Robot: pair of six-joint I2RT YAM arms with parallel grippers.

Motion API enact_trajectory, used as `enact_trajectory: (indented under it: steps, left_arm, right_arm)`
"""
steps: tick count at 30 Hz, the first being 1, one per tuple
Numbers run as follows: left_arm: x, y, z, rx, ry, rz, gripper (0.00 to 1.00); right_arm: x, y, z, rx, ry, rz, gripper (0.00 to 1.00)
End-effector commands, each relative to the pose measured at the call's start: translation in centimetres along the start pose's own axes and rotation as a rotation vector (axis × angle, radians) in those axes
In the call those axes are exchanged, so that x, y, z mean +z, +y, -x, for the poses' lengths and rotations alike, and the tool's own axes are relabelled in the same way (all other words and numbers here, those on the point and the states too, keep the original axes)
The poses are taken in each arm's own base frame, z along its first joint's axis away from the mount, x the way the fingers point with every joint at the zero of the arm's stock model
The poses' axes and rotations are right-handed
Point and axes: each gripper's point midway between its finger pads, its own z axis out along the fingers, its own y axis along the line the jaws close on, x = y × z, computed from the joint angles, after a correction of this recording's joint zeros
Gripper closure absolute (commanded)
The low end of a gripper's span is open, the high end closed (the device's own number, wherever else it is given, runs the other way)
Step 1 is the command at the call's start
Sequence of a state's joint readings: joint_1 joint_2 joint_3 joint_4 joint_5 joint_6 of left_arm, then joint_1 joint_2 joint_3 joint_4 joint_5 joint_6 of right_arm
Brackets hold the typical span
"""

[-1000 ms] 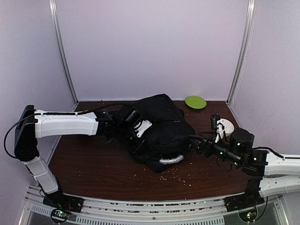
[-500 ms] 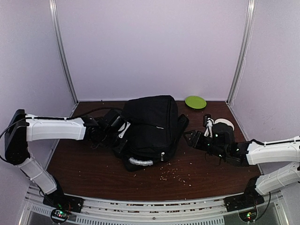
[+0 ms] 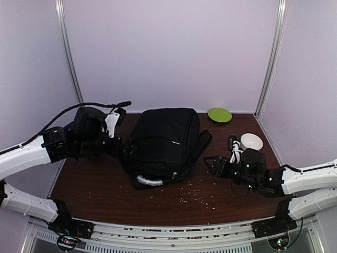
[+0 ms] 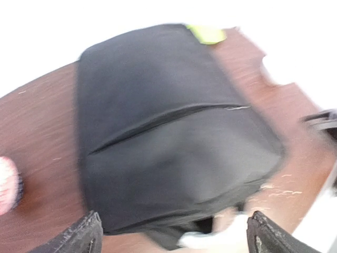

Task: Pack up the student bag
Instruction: Adjust the student bag at the center of the board.

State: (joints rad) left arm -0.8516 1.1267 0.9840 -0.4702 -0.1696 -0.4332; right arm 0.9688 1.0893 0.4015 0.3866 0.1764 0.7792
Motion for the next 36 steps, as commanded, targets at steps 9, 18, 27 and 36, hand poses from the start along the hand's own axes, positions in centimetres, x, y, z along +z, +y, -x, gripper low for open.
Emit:
enact_trajectory:
  steps: [9,18,27,36]
  left_arm:
    - [1.7,4.2,-6.1,-0.573,-0.216,0.055,0.02]
    - [6.4,4.6,-5.6,-0.566,-0.136,-0.112,0.12]
    - [11.2,4.8,-1.4,-0.539,-0.137,-0.265,0.56]
    - [8.6,6.8,-1.4,-0.453,-0.108,-0.098,0.23]
  right_arm:
    - [3.7,5.3,3.5,0.195,-0.052,0.057,0.36]
    - [7.9,5.4,-1.7,0.21,0.106,0.034,0.42]
    - [7.9,5.8,-4.0,0.178,0.145,0.027,0.44]
    - [3.1,4.8,-2.6,-0.052,0.105,-0.054,0.43]
